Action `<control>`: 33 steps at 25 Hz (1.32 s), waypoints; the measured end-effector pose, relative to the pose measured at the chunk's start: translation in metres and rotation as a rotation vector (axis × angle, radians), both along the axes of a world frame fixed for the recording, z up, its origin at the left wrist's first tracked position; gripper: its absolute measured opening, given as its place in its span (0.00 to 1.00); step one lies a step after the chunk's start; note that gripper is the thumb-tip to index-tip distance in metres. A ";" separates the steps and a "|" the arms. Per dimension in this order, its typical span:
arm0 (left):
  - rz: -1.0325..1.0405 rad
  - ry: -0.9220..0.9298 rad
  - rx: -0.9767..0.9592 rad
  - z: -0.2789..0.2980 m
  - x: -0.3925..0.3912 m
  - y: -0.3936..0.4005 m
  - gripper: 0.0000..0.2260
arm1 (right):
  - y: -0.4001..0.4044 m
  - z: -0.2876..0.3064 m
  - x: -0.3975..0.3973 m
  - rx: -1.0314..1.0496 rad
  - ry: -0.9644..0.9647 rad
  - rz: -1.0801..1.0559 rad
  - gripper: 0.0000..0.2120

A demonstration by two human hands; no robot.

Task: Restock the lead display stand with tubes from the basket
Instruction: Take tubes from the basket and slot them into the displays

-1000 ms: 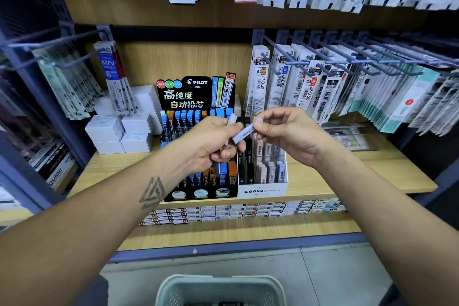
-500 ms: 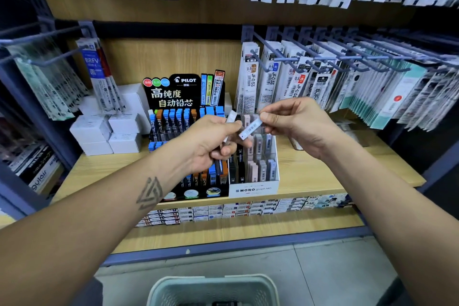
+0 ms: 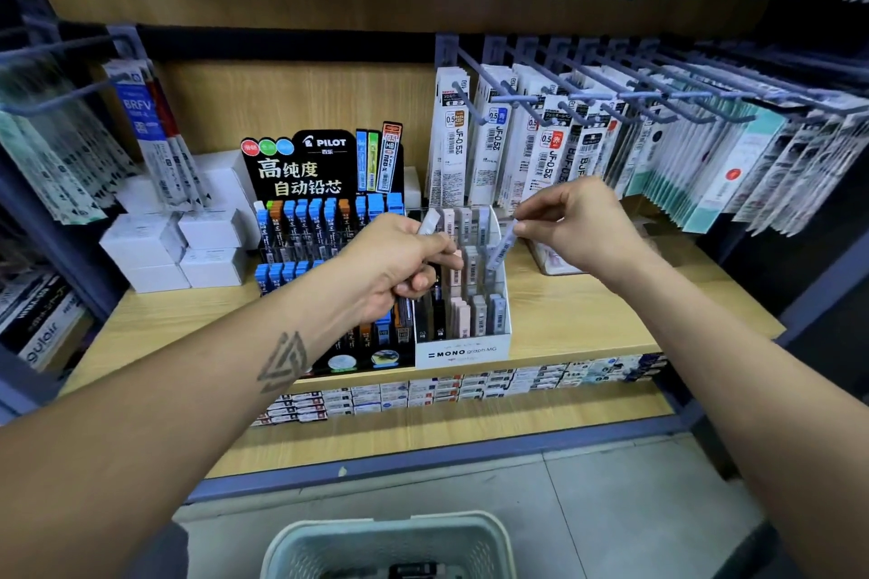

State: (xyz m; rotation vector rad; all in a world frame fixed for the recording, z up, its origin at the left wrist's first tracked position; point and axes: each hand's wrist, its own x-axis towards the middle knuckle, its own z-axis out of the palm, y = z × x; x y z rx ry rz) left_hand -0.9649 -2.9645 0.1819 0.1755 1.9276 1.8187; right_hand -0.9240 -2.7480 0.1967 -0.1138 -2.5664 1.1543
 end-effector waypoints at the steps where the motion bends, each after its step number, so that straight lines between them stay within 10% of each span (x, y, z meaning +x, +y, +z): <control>1: -0.011 0.011 -0.010 -0.001 0.001 0.001 0.11 | -0.001 0.001 0.000 -0.089 -0.003 0.028 0.06; 20: 0.045 0.074 0.177 0.002 -0.004 0.001 0.05 | -0.033 -0.014 0.004 -0.672 -0.233 0.255 0.12; 26: 0.009 0.006 0.026 0.004 0.002 -0.004 0.12 | 0.008 -0.012 -0.011 0.082 -0.026 0.029 0.10; 33: -0.043 0.003 -0.015 0.003 0.004 -0.005 0.12 | -0.005 -0.034 -0.021 0.497 0.075 0.060 0.07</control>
